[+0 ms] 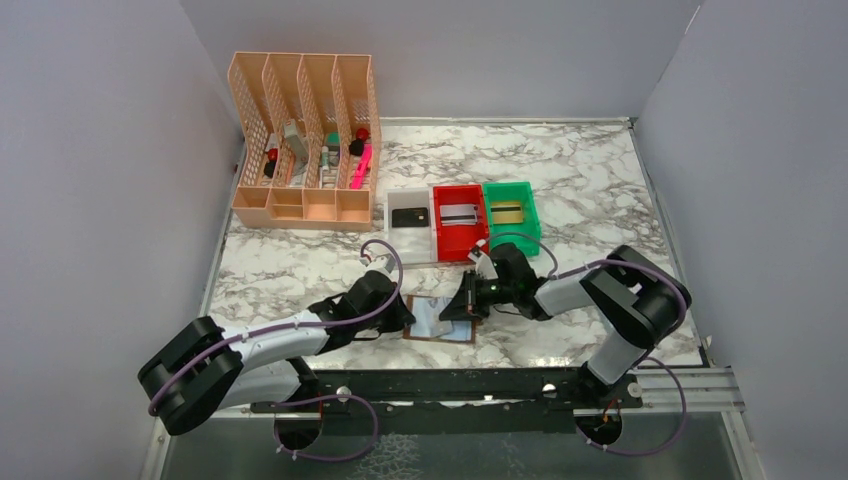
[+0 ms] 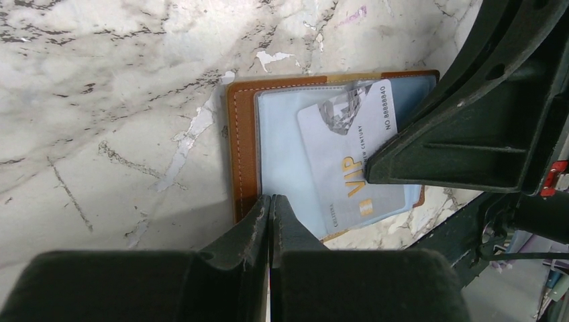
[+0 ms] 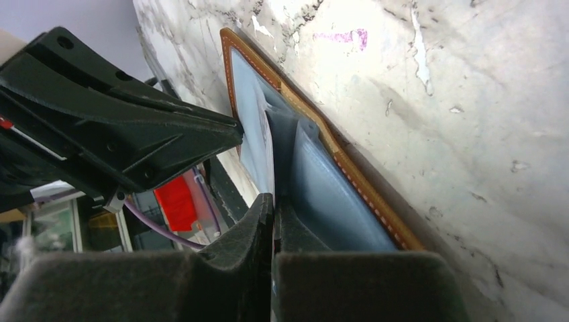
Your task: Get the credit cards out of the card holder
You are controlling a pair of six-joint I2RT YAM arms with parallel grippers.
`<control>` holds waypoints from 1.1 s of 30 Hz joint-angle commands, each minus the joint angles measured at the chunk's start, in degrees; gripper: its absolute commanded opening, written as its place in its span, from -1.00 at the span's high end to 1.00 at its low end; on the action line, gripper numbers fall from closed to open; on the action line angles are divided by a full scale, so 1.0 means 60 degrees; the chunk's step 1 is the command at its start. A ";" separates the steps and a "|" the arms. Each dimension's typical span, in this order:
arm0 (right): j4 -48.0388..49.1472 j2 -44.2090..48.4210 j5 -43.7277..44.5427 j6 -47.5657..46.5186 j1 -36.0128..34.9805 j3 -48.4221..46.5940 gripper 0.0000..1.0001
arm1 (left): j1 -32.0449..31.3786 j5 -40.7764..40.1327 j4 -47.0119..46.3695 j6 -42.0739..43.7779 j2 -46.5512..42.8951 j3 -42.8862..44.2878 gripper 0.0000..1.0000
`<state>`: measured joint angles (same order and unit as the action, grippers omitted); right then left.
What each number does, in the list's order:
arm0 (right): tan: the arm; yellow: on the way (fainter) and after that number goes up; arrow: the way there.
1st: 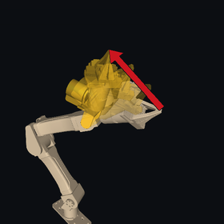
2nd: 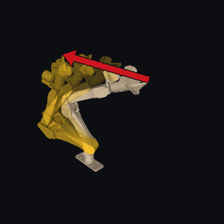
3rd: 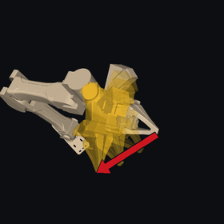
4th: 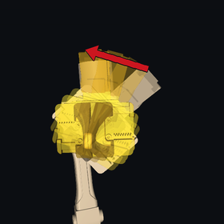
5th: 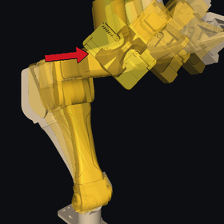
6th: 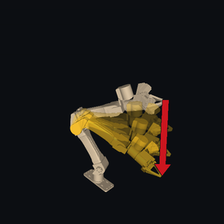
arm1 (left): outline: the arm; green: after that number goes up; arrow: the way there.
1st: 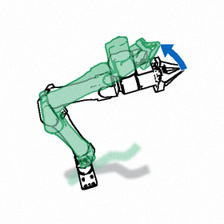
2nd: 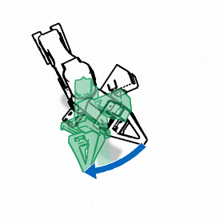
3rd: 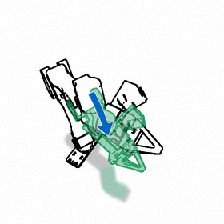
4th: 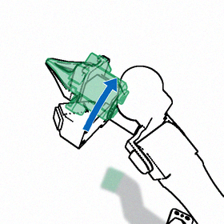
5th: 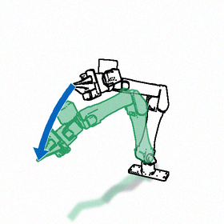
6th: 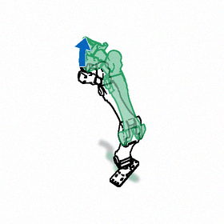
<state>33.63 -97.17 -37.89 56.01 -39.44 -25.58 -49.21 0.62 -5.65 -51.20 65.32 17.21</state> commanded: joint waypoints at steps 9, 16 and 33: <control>-0.6204 0.4373 0.4315 -0.3015 -0.0046 -0.1072 0.98 | -0.0063 -0.0492 0.0933 0.0139 -0.0804 -0.0217 0.93; -0.7315 0.6449 0.6034 -0.4525 -0.0048 -0.1795 0.98 | -0.0067 -0.0716 0.1403 0.0304 -0.1689 0.0193 0.53; -0.3494 0.7576 0.6059 -0.9368 -0.0048 -0.1196 0.98 | -0.0056 -0.3444 0.3615 0.0640 -0.3233 0.1105 -0.45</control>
<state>0.71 -52.82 0.36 12.67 -39.68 -34.94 -49.25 -14.94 13.06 -48.36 47.64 22.37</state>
